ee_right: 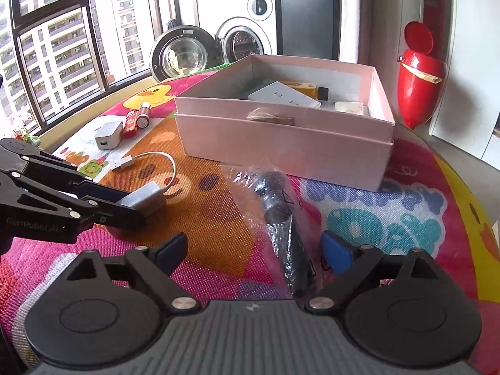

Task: Organize rigid objects
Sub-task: 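Lift hub with left tool while right tool lifts bag toward pink box, then drop hub into pink box with left tool while right tool drops bag in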

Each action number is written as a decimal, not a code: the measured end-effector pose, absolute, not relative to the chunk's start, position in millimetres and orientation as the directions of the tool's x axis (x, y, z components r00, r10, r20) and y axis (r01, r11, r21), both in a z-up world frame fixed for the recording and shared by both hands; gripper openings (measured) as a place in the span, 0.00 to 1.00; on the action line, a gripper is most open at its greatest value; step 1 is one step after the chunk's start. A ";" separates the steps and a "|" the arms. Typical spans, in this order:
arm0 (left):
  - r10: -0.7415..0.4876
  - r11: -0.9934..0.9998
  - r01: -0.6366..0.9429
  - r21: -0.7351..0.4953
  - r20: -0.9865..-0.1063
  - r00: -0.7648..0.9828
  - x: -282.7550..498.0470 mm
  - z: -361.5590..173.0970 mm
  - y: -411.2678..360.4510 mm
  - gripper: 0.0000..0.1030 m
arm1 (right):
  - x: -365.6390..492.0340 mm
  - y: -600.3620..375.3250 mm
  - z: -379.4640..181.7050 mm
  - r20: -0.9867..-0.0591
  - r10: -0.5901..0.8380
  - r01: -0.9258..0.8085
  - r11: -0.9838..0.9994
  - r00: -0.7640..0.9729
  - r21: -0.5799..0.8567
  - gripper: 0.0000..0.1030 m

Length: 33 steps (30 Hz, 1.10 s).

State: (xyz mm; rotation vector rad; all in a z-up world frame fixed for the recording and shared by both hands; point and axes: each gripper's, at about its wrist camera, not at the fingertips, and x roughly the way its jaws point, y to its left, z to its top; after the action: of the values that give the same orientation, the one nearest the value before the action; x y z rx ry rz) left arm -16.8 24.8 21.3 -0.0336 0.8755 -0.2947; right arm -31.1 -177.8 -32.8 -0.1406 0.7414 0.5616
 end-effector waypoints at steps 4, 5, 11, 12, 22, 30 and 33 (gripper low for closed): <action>-0.254 0.966 0.204 -0.160 -0.742 0.620 -4.5 20.3 19.8 0.27 | -33.9 -169.3 -33.8 -0.682 0.413 -0.546 0.837 0.603 0.024 1.00; -0.247 0.967 0.206 -0.148 -0.740 0.626 -2.2 19.9 16.9 0.27 | -34.2 -171.3 -32.6 -0.678 0.410 -0.541 0.841 0.609 0.023 0.94; -0.236 0.966 0.238 -0.102 -0.724 0.649 -5.3 17.7 9.9 0.27 | -28.6 -178.6 -26.6 -0.647 0.377 -0.517 0.855 0.662 -0.030 0.77; -0.236 0.967 0.233 -0.106 -0.721 0.652 -5.6 17.4 10.3 0.27 | -24.9 -177.3 -28.7 -0.653 0.368 -0.513 0.858 0.662 -0.035 0.77; -0.265 0.945 0.323 -0.050 -0.697 0.667 -27.7 17.7 8.0 0.24 | -35.5 -183.6 -13.4 -0.699 0.383 -0.531 0.847 0.603 0.006 0.19; -0.329 0.916 0.402 -0.013 -0.597 0.732 -49.7 67.2 10.8 0.24 | -77.3 -202.2 50.5 -0.594 0.380 -0.522 0.849 0.709 -0.080 0.19; -0.352 0.913 0.408 0.007 -0.490 0.797 -42.4 120.1 14.3 0.24 | -75.0 -209.5 96.8 -0.491 0.395 -0.495 0.865 0.777 -0.087 0.19</action>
State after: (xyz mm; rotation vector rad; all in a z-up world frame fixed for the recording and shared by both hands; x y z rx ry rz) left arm -42.4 14.3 120.1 0.1138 0.5031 -0.4090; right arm -75.0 -209.5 96.8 -0.2167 0.4803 0.4854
